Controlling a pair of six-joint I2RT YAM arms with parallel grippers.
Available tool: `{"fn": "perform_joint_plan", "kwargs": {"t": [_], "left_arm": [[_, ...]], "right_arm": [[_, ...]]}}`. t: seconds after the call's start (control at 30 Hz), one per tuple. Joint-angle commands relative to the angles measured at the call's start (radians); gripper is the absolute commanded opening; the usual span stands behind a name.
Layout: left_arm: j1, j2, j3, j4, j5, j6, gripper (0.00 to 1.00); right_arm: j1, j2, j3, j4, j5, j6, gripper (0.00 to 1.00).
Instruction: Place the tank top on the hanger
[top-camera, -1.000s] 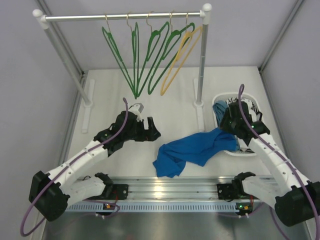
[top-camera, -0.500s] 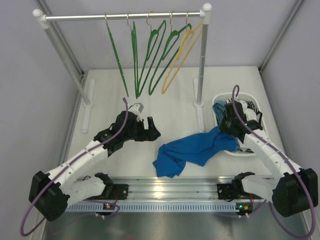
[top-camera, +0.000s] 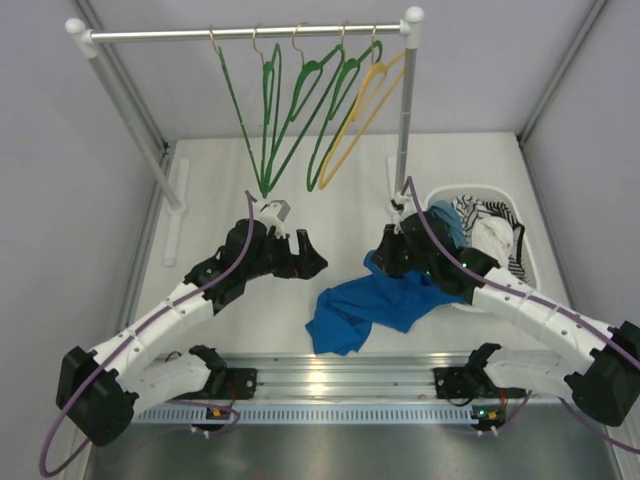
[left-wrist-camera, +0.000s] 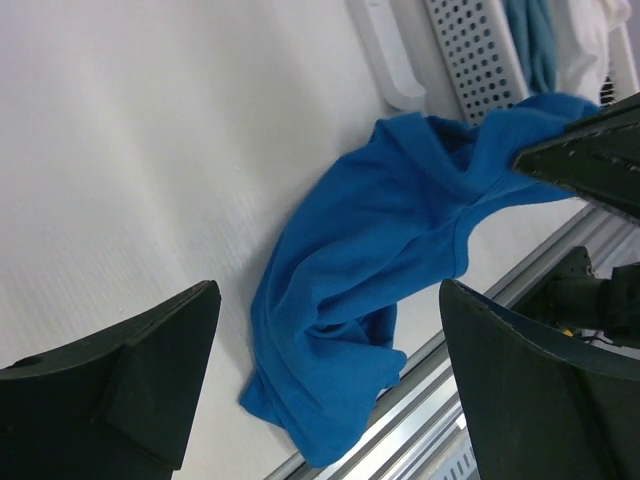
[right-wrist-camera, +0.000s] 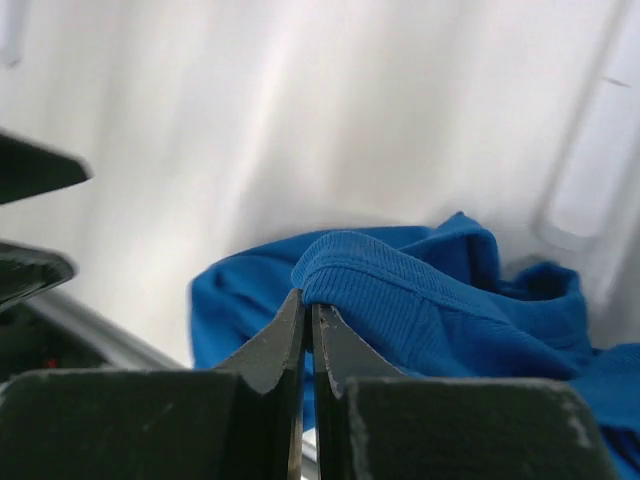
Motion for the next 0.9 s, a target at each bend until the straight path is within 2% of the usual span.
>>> {"fn": "perform_joint_plan", "kwargs": {"t": [0.0,0.2,0.23,0.33,0.43,0.67,0.87], "left_arm": [[0.009,-0.052,0.016,0.149,0.098,0.04,0.95],[0.05,-0.058,-0.028,0.238,0.217,0.022,0.88],[0.058,-0.055,-0.039,0.303,0.245,-0.016,0.88],[0.076,-0.032,-0.08,0.376,0.334,-0.094,0.85],[0.078,-0.005,-0.108,0.451,0.389,-0.143,0.78],[0.078,-0.014,-0.197,0.626,0.472,-0.176,0.73],[0.076,-0.003,-0.243,0.769,0.518,-0.19,0.72]], "right_arm": [[0.084,0.005,0.066,0.164,-0.117,-0.025,0.0],[0.114,0.031,0.047,0.305,-0.292,-0.031,0.0],[0.126,0.032,0.047,0.32,-0.304,-0.034,0.0],[0.143,0.048,0.044,0.341,-0.307,-0.041,0.0],[0.147,0.052,0.03,0.364,-0.31,-0.031,0.0],[0.147,0.072,0.032,0.383,-0.341,-0.018,0.0],[0.147,0.083,0.029,0.411,-0.39,0.005,0.0]]}}
